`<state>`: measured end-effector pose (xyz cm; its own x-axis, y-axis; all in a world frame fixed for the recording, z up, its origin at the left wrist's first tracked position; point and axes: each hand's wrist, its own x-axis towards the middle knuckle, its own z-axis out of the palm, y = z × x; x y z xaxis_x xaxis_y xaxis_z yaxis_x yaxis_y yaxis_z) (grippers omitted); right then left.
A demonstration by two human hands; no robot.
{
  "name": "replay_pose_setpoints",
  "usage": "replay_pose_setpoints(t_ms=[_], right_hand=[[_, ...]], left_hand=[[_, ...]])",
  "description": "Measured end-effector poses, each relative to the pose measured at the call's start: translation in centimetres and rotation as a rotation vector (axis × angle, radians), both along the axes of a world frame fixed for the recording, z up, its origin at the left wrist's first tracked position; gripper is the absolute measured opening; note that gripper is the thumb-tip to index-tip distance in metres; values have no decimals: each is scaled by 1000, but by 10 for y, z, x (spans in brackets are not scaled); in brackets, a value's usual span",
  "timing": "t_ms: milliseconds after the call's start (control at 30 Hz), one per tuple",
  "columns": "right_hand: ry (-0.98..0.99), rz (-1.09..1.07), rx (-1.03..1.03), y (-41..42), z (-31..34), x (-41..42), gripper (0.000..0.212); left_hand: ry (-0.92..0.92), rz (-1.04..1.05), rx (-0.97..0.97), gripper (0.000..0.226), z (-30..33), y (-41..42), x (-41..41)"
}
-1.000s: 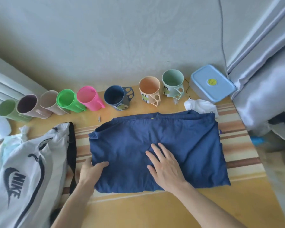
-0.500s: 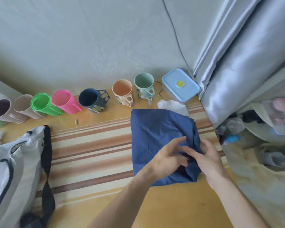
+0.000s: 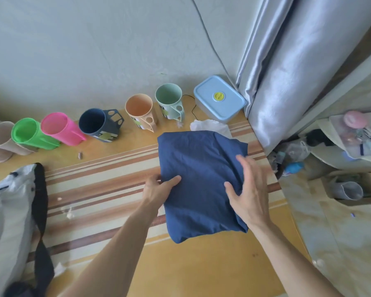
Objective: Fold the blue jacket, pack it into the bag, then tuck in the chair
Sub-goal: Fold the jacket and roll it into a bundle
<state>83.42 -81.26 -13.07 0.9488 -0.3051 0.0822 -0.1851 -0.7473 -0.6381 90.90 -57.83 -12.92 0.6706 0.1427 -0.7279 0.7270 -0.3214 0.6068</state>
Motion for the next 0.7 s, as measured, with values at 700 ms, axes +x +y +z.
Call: replay_pose_setpoints(t_ms=[700], right_hand=[[425, 648, -10, 30, -19, -48, 74]], left_hand=[[-93, -66, -313, 41, -12, -1, 42]])
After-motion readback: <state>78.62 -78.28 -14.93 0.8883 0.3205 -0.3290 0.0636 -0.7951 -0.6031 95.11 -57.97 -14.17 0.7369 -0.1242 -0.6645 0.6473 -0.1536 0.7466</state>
